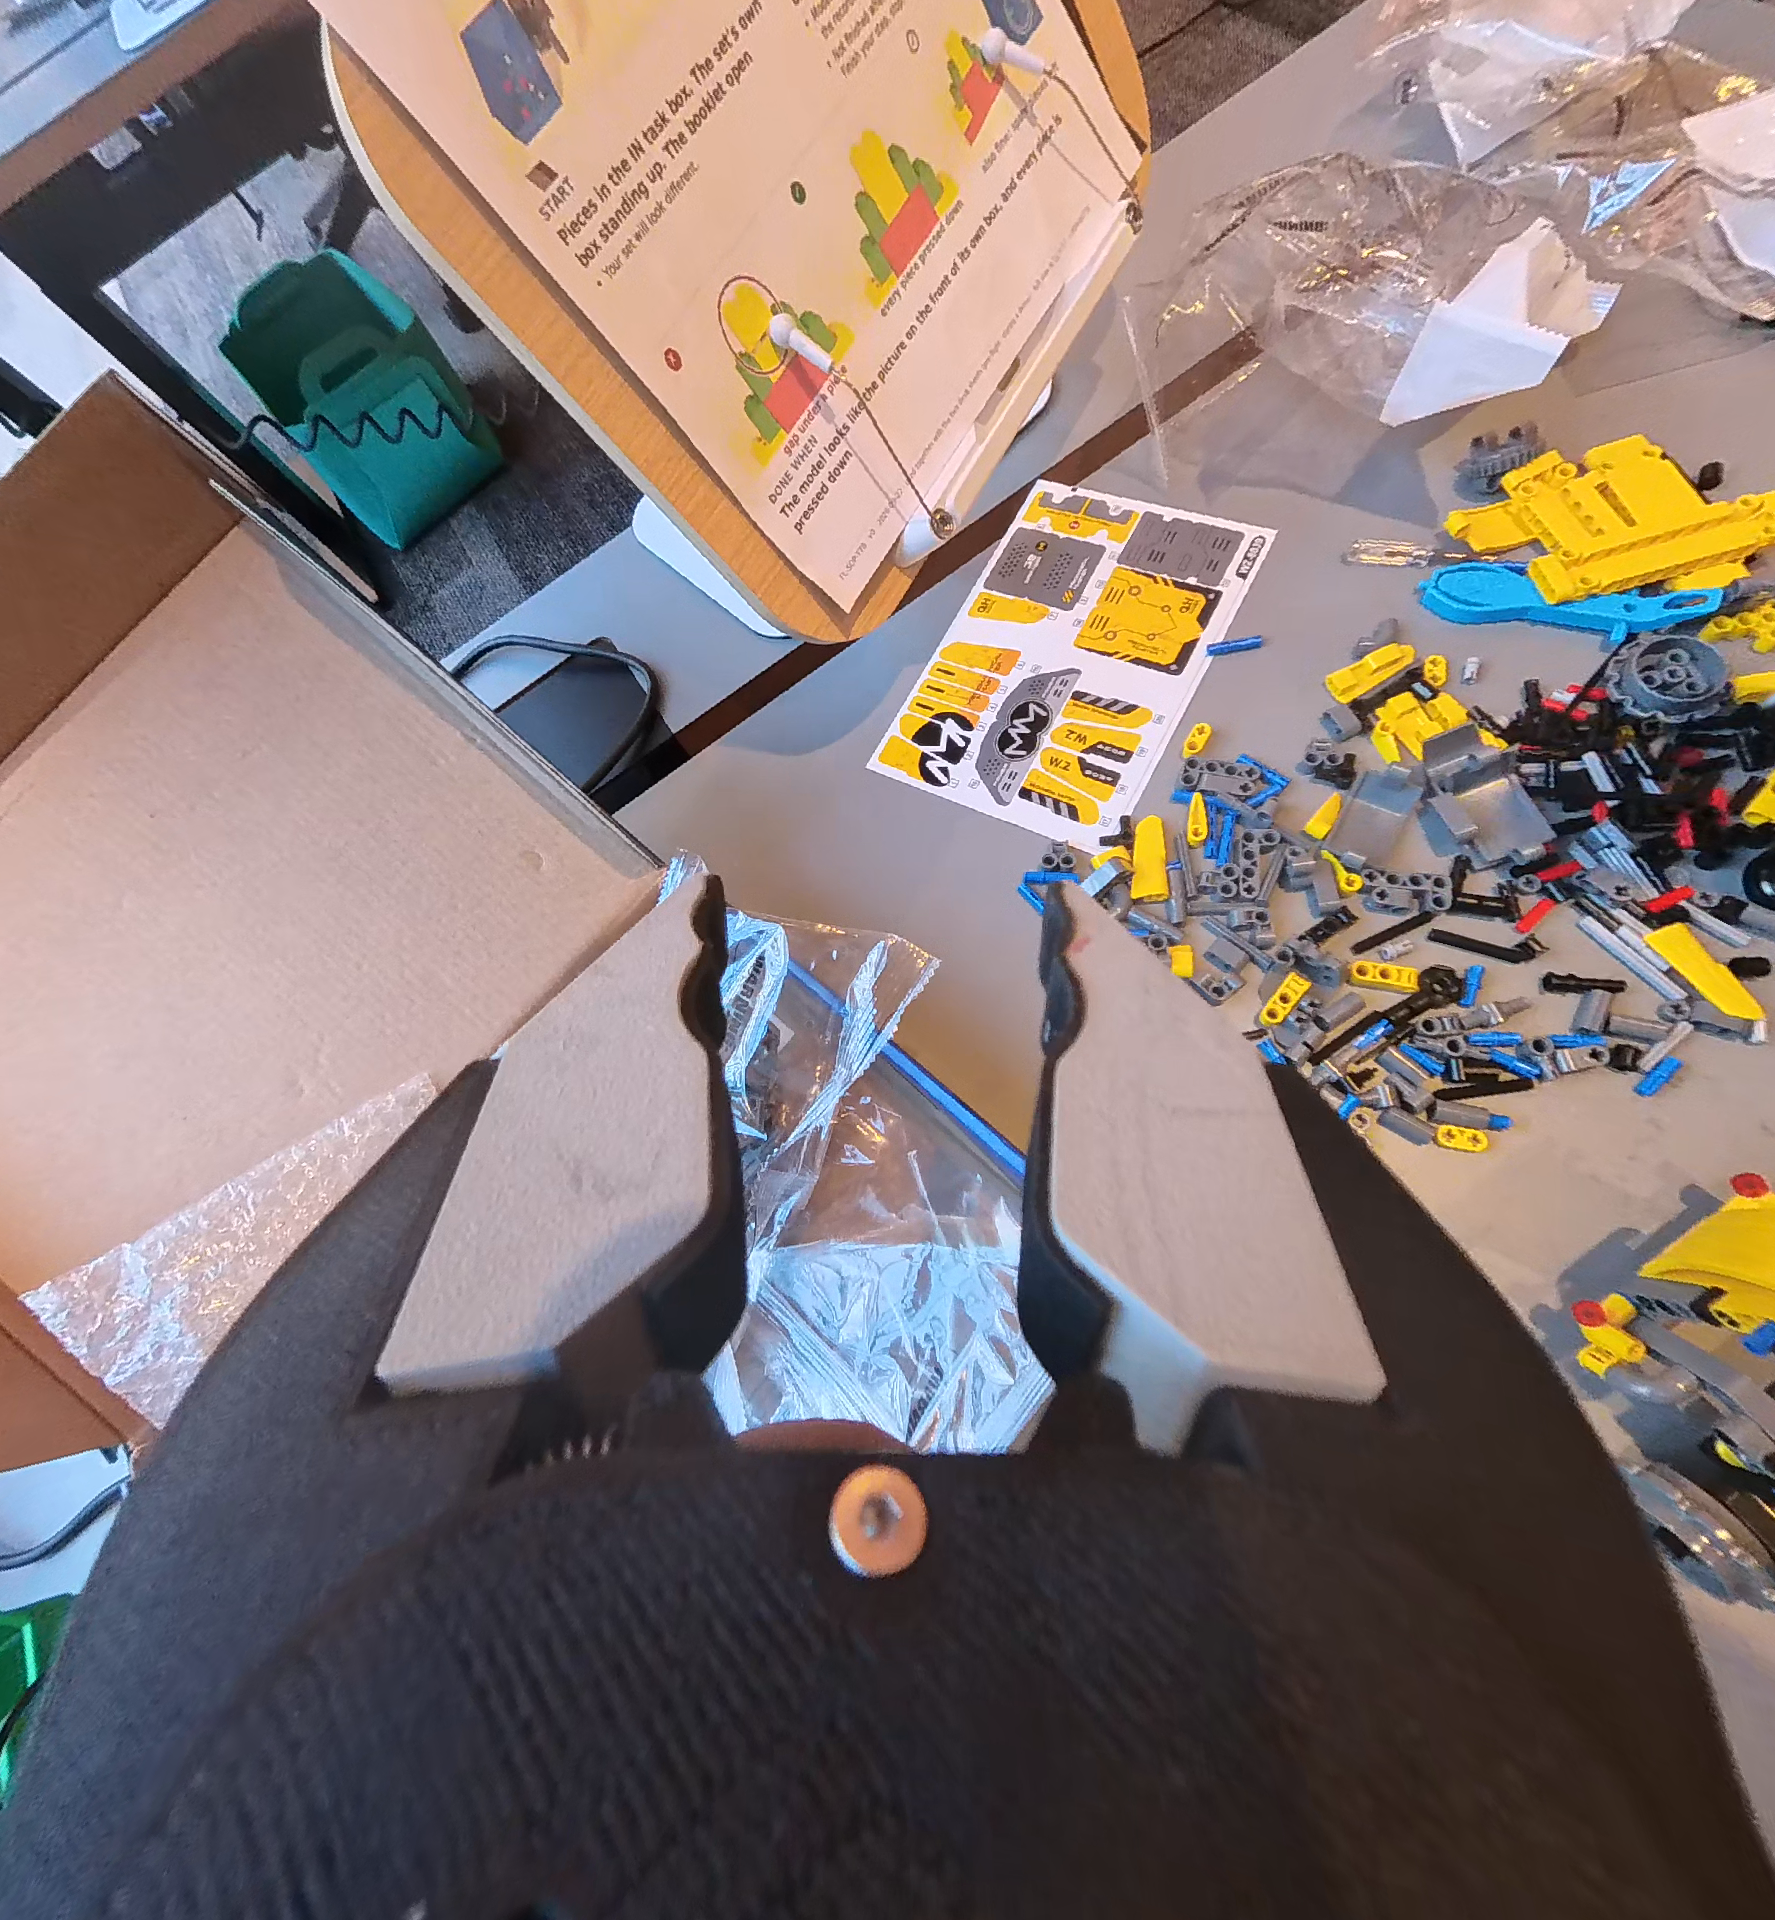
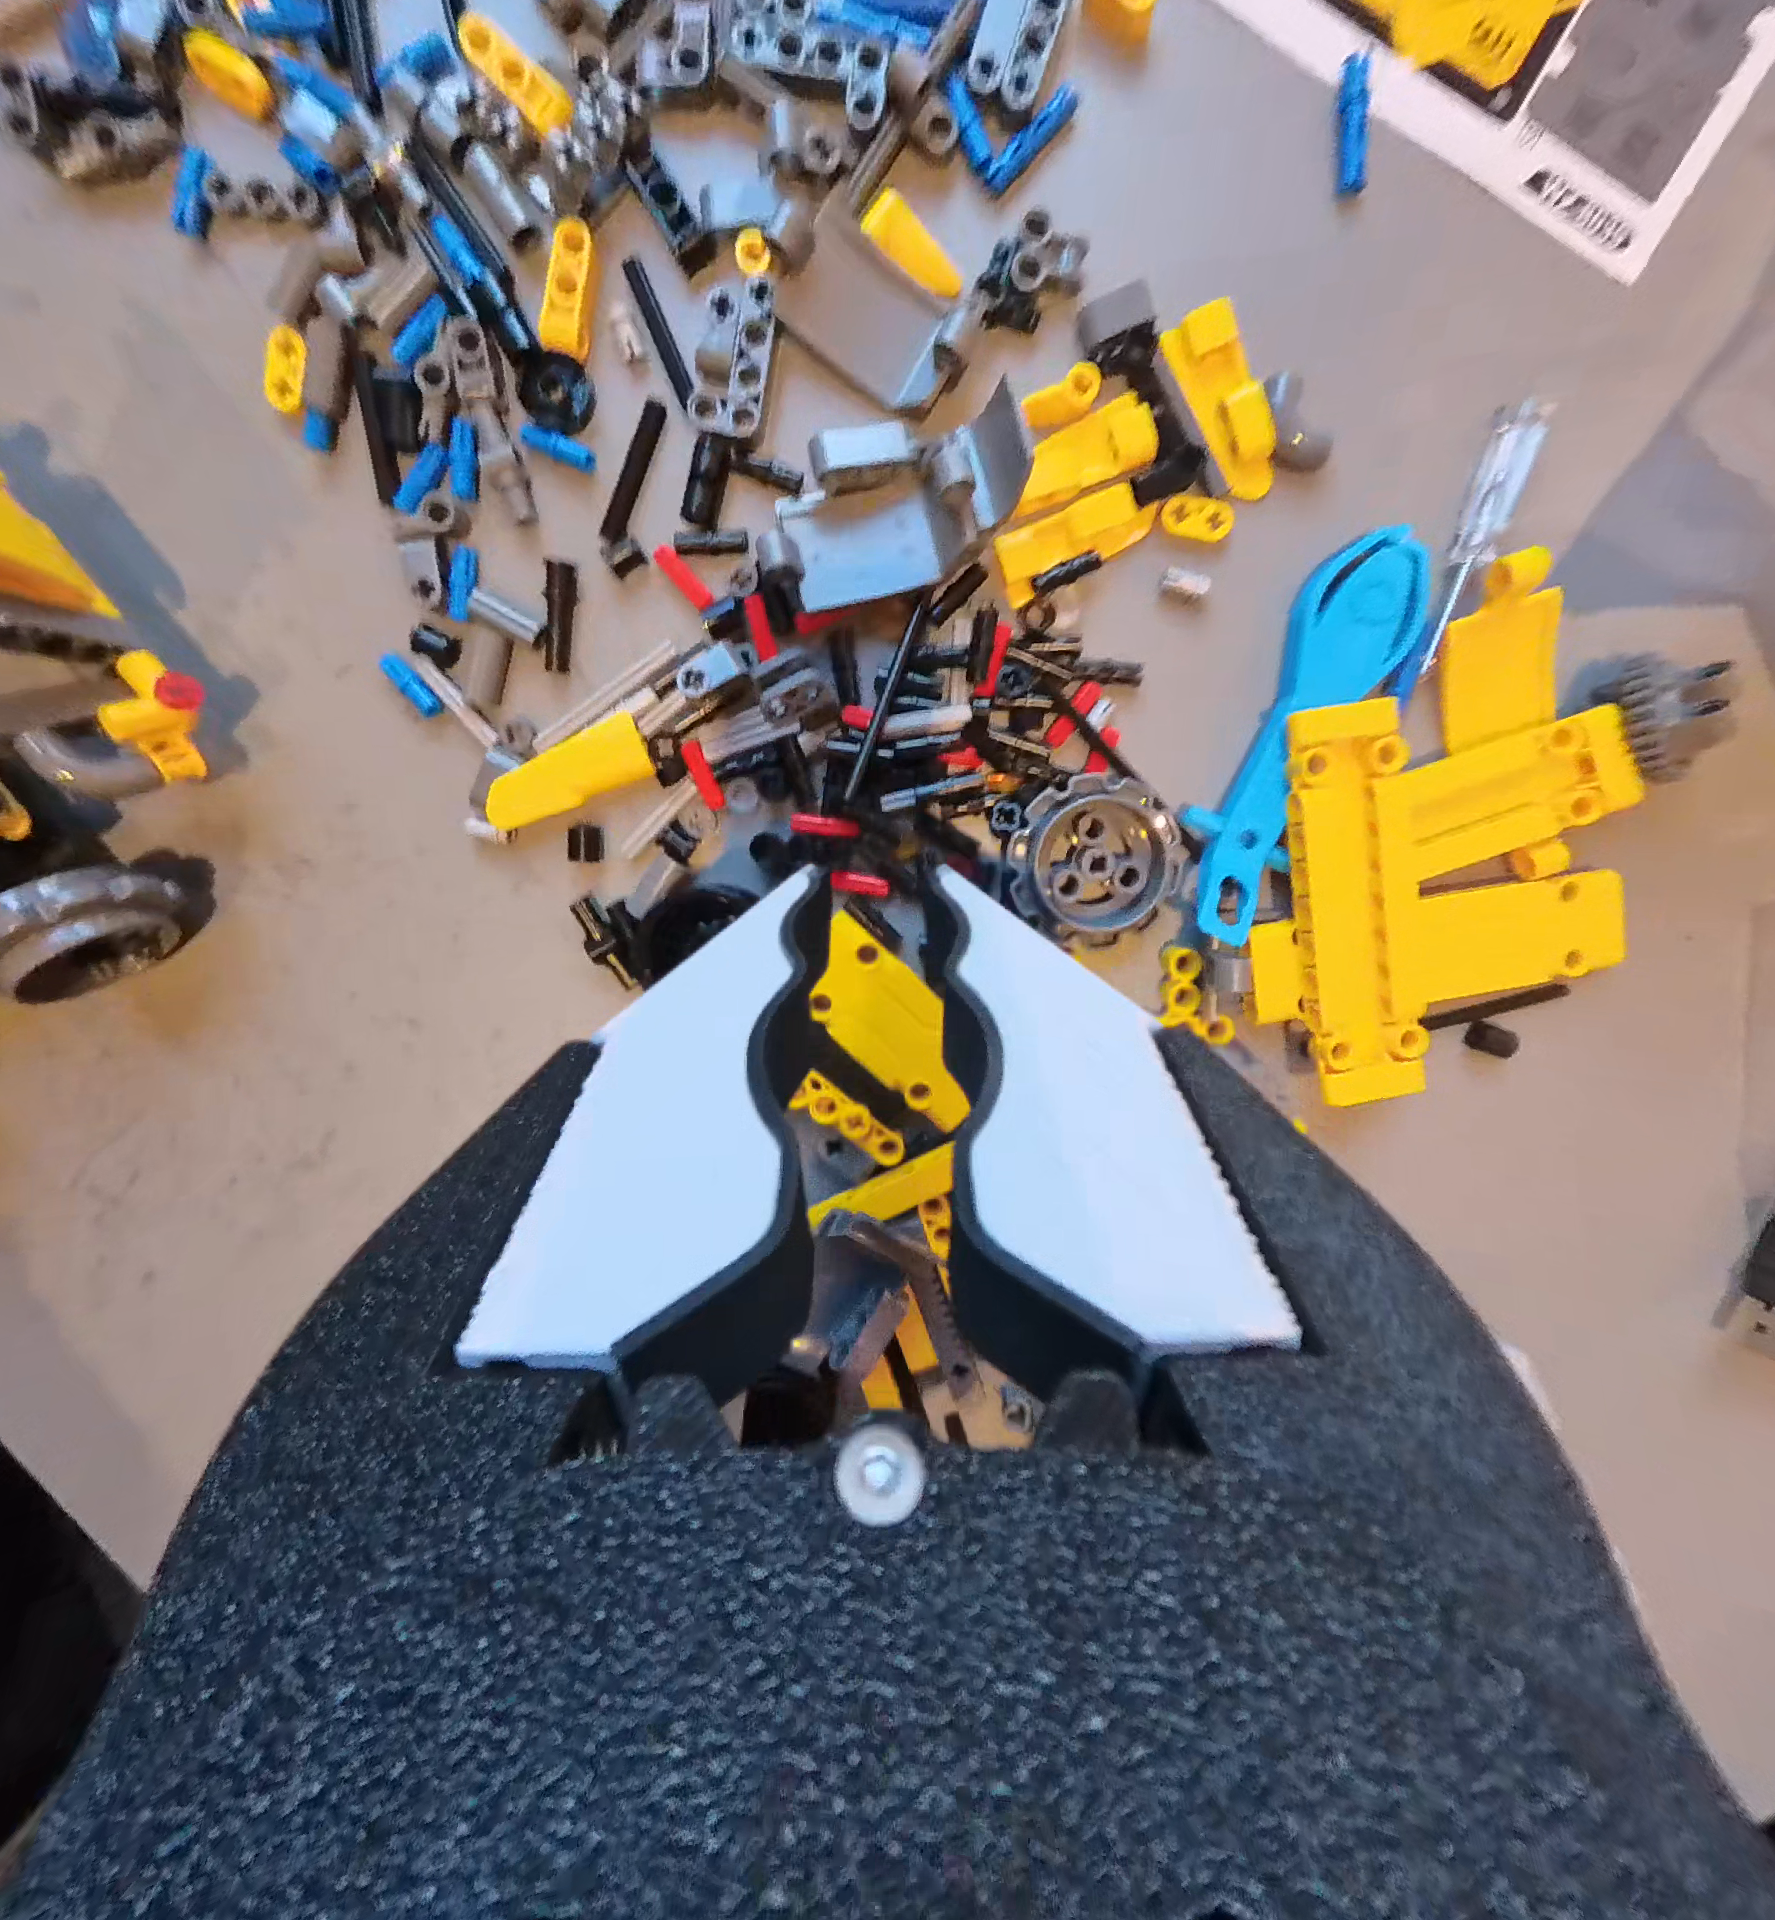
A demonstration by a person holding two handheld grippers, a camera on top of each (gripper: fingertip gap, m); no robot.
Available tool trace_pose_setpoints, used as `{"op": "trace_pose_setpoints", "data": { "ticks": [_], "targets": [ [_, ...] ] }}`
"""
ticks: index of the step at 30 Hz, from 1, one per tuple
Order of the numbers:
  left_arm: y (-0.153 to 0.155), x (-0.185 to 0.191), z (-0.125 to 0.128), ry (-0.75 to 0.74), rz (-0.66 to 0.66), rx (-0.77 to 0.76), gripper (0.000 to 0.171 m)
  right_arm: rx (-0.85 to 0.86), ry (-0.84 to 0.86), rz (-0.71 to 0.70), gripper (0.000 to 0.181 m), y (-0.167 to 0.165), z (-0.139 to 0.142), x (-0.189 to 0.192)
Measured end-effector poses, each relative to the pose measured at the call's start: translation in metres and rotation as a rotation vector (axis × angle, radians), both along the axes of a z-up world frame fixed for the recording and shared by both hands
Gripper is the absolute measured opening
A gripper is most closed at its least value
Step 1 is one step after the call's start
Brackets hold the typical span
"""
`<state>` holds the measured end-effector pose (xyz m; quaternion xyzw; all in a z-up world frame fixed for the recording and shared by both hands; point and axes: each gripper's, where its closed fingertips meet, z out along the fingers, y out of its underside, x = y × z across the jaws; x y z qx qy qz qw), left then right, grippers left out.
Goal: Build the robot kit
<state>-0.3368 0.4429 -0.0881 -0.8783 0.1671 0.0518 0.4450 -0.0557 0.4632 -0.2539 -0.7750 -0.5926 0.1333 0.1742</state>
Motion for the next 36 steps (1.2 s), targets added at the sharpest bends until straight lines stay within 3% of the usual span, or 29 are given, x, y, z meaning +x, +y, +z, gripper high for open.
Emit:
{"op": "trace_pose_setpoints", "data": {
  "ticks": [4,8,12,19,30,36],
  "targets": [
    [0.000,0.000,-0.001,0.003,-0.001,-0.004,0.058,-0.037,-0.110,0.000,0.018,-0.003,-0.018,0.014],
    [0.000,0.001,-0.001,0.004,-0.003,-0.002,0.058,0.091,-0.262,-0.066,0.017,0.023,-0.026,0.042],
    [0.000,0.000,0.000,-0.001,-0.001,-0.002,0.058,0.085,-0.131,-0.128,0.013,0.029,-0.007,0.038],
    [-0.001,0.001,-0.001,0.002,-0.004,-0.003,0.058,0.079,-0.142,-0.151,0.012,0.025,-0.002,0.060],
    [-0.001,0.002,0.001,-0.008,-0.004,0.004,0.059,0.296,-0.043,-0.413,0.000,0.073,0.024,0.101],
    [-0.001,0.001,0.002,-0.014,-0.002,0.006,0.062,0.217,-0.104,-0.382,0.000,0.061,0.003,0.103]
  ]
}}
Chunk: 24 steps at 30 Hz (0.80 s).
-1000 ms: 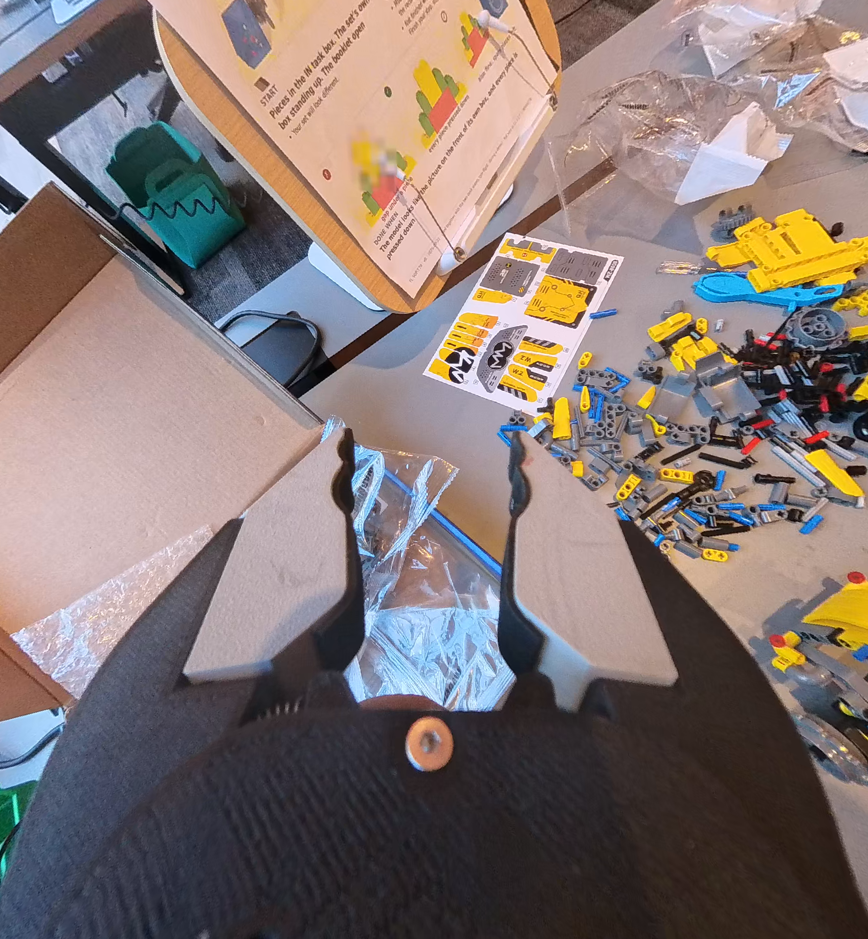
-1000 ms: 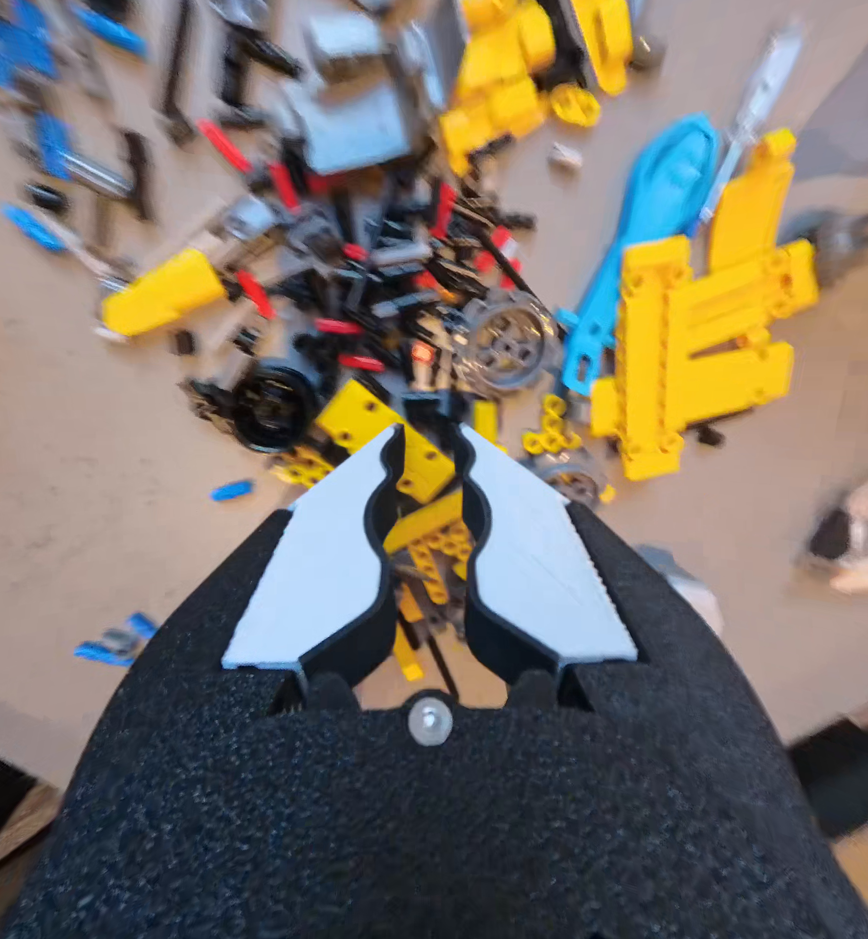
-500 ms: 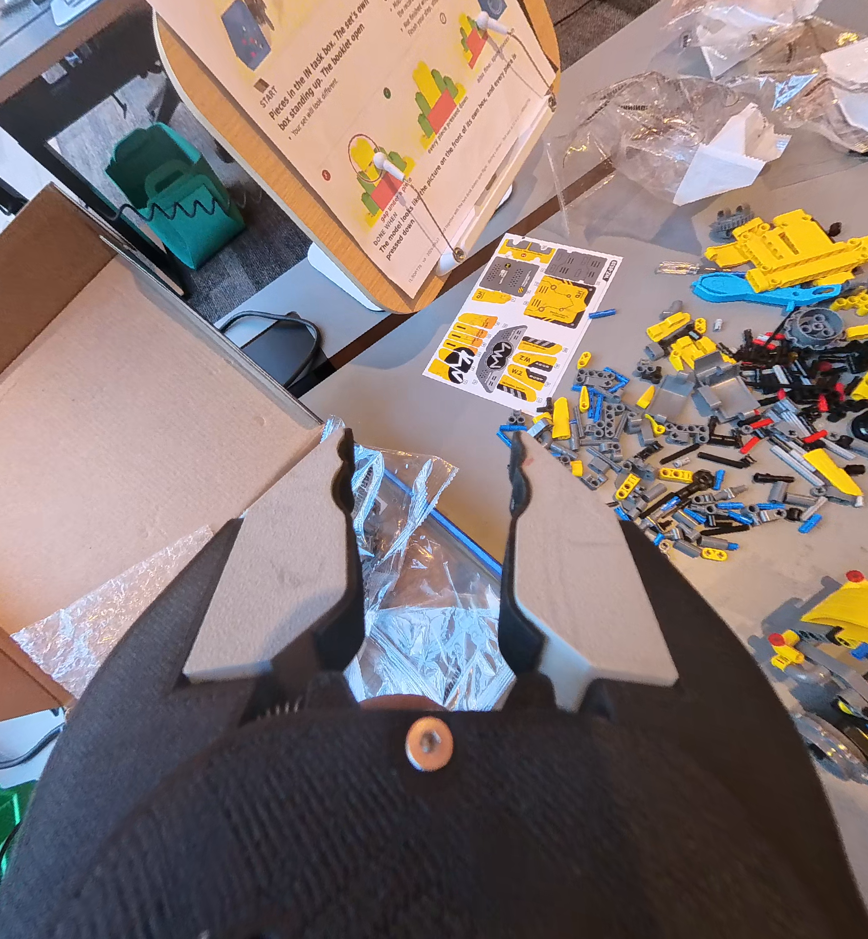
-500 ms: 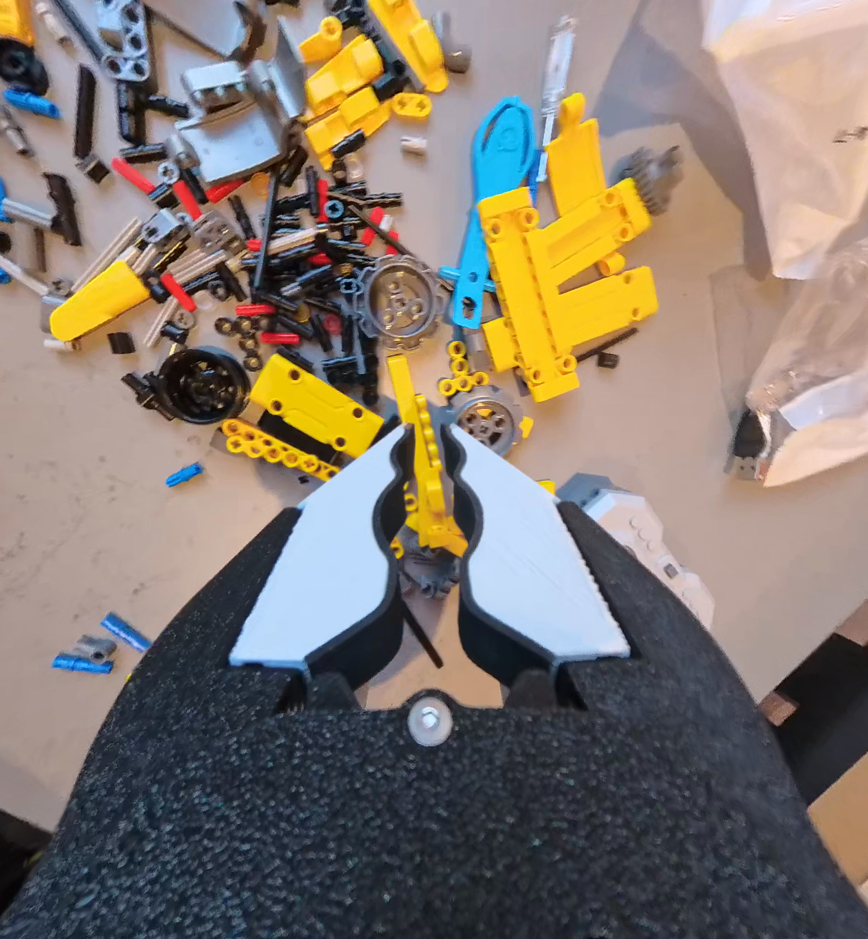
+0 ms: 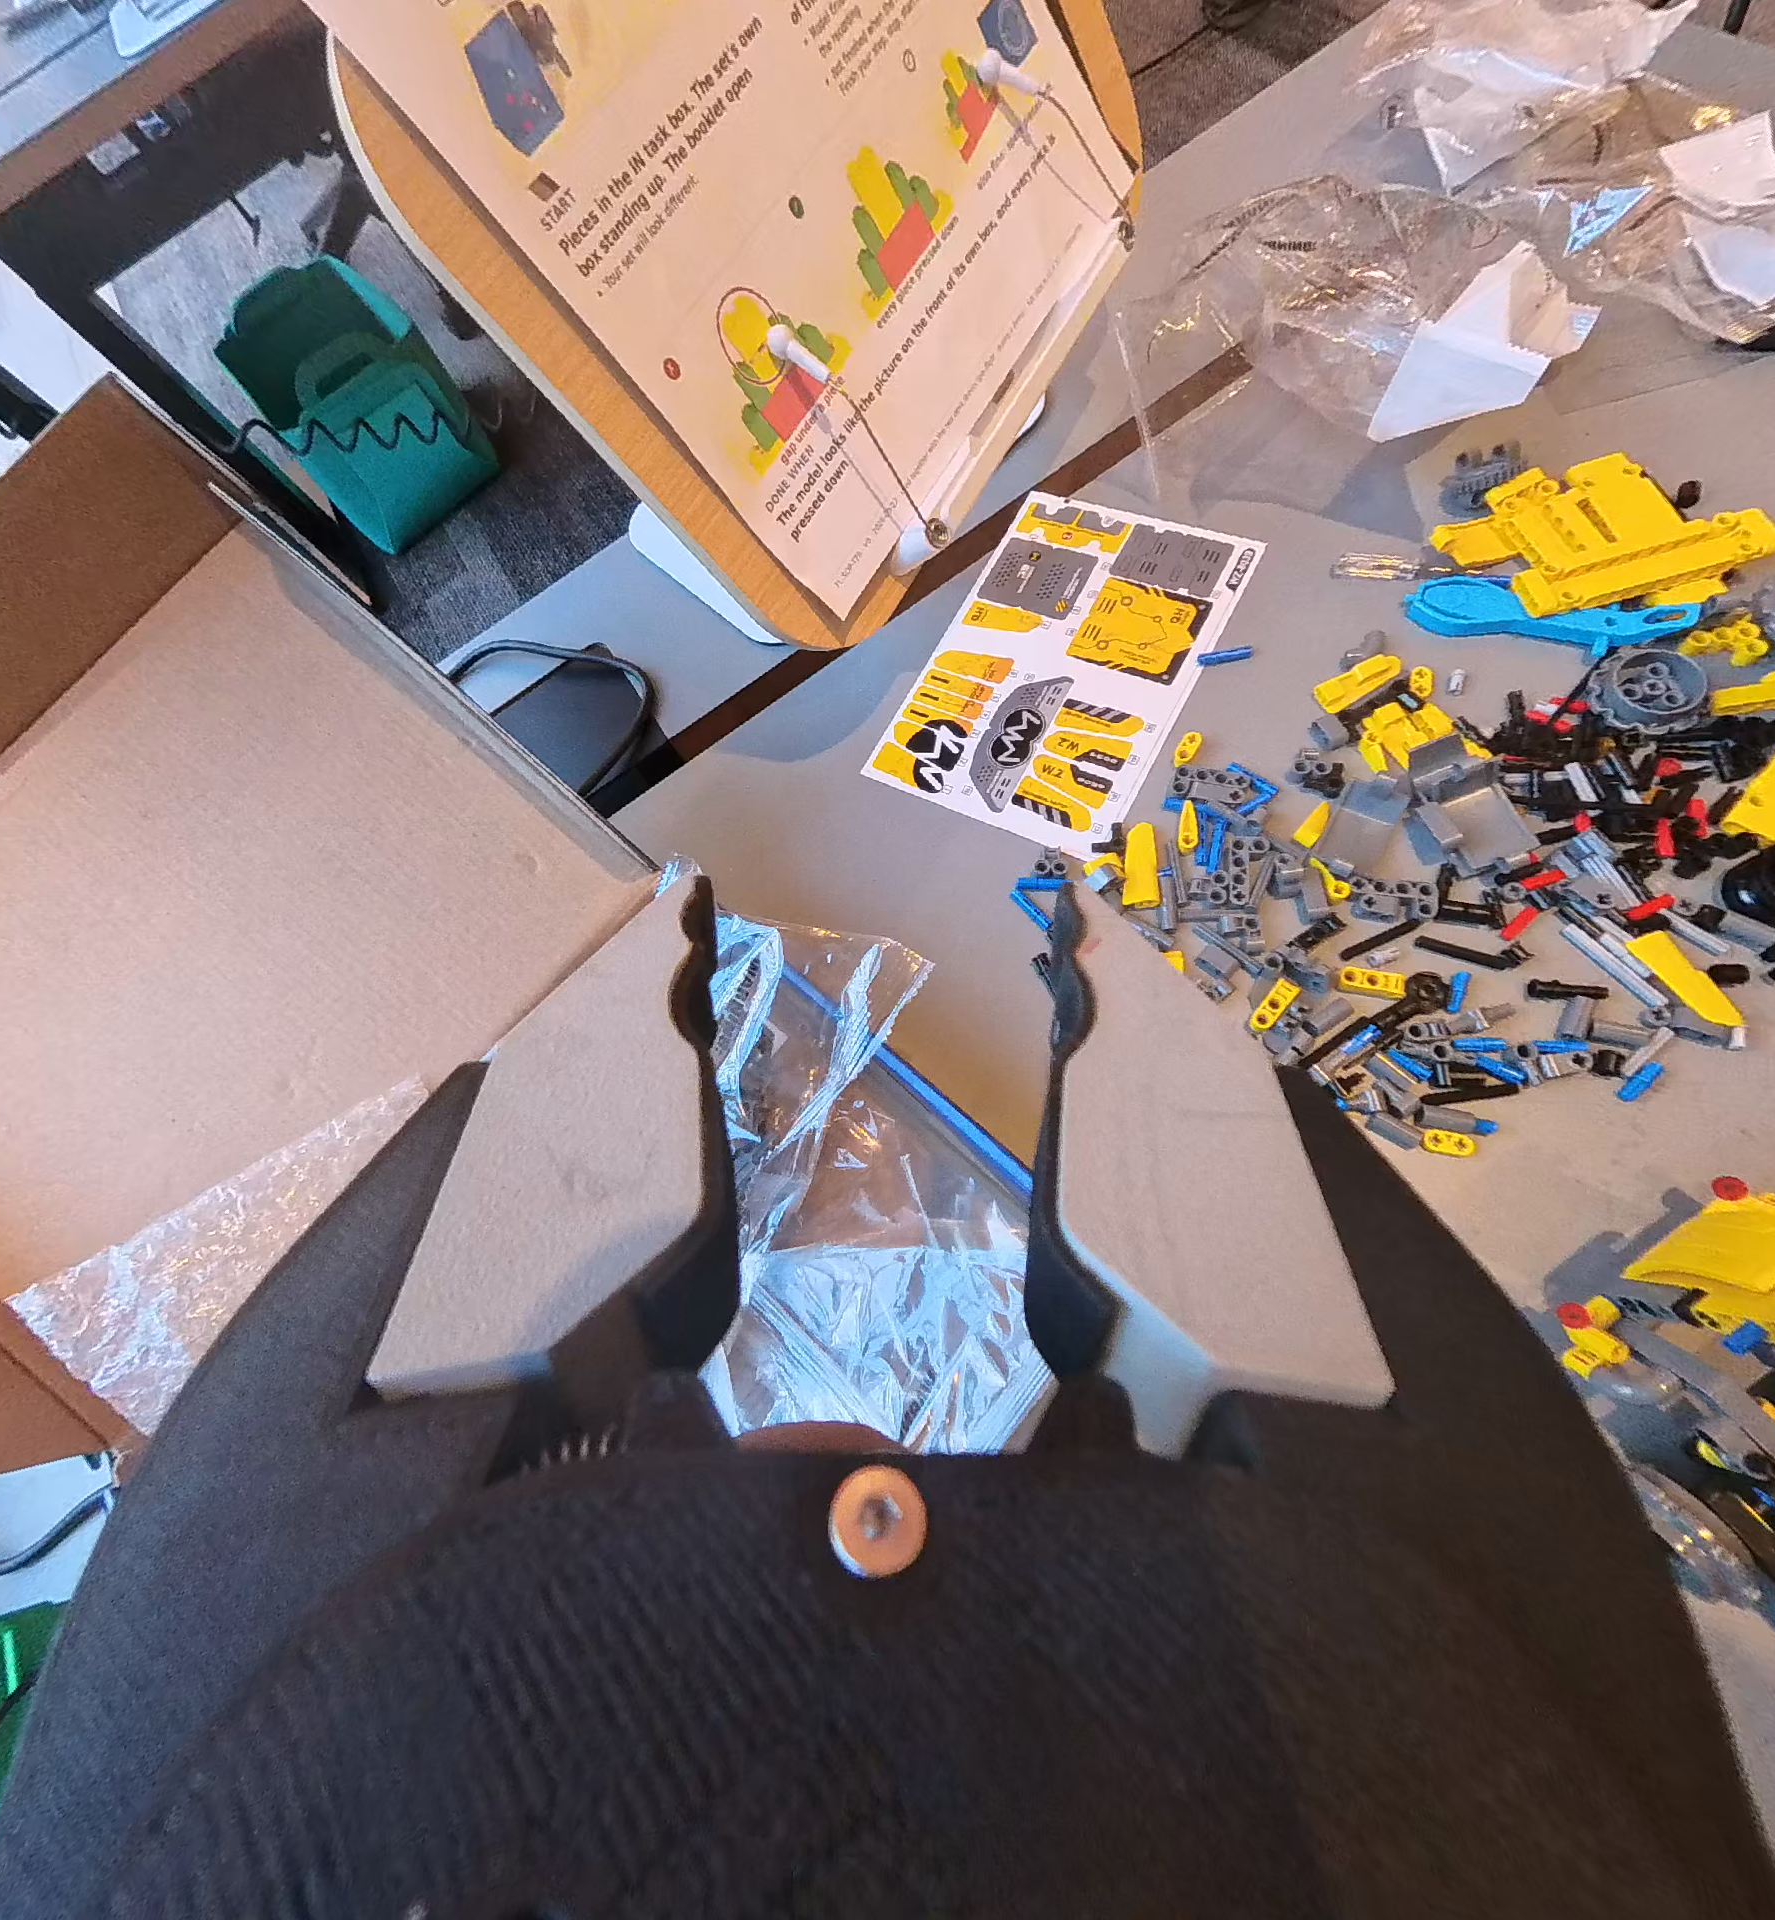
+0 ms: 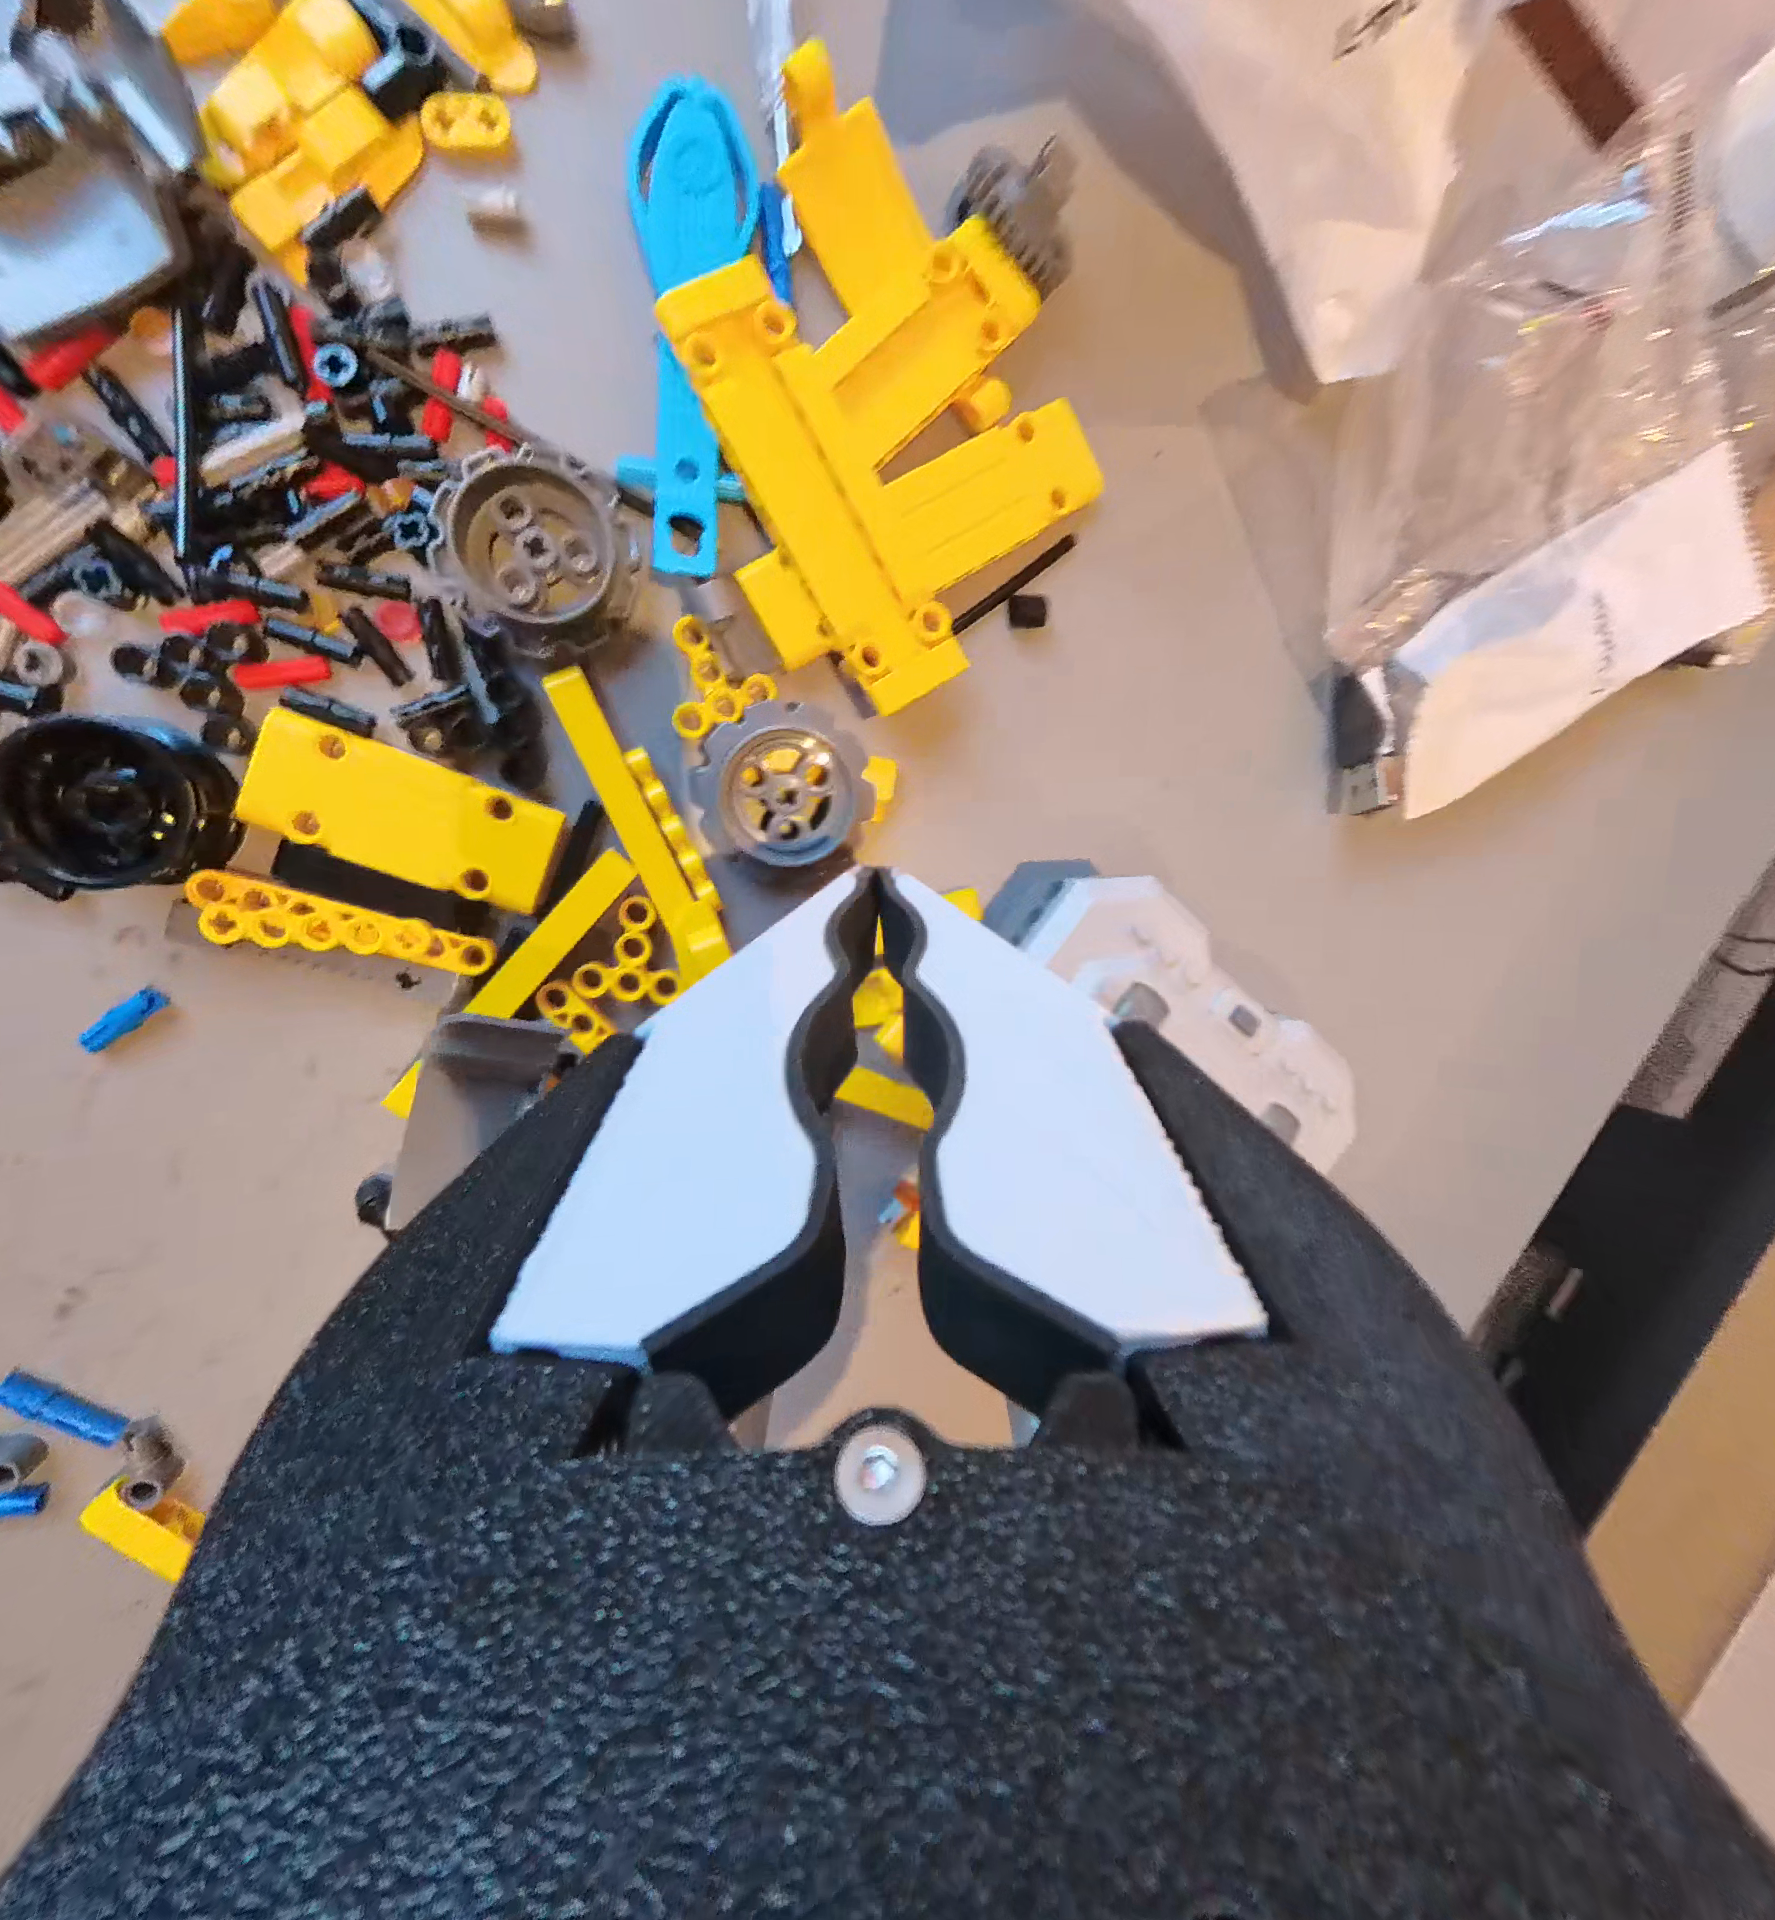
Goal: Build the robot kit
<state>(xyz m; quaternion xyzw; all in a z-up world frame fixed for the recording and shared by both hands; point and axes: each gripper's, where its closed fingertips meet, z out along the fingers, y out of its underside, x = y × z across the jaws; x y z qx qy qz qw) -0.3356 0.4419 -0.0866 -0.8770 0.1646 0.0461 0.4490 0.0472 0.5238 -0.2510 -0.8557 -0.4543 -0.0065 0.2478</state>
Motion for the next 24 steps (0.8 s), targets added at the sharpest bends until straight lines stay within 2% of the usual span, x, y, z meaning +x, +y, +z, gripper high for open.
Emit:
{"op": "trace_pose_setpoints", "data": {
  "ticks": [6,9,14,18,22,24],
  "targets": [
    [0.000,0.001,0.000,0.003,-0.004,-0.002,0.062,-0.089,-0.067,0.034,0.000,-0.014,-0.028,-0.004],
    [0.000,0.000,0.000,0.001,-0.003,0.002,0.064,-0.133,-0.026,0.075,0.000,-0.024,-0.034,-0.020],
    [0.000,-0.002,0.001,-0.004,0.005,0.009,0.066,0.020,0.089,0.056,0.001,-0.003,-0.004,-0.040],
    [0.000,-0.005,0.002,-0.012,0.012,0.012,0.067,0.073,0.254,0.059,0.012,0.002,0.023,-0.059],
    [0.000,-0.022,-0.002,-0.002,0.062,0.002,0.072,0.044,0.210,0.024,0.014,0.003,0.014,-0.049],
    [-0.001,-0.034,-0.008,-0.007,0.096,-0.021,0.074,0.023,0.160,-0.004,0.022,0.006,0.003,-0.039]
  ]
}}
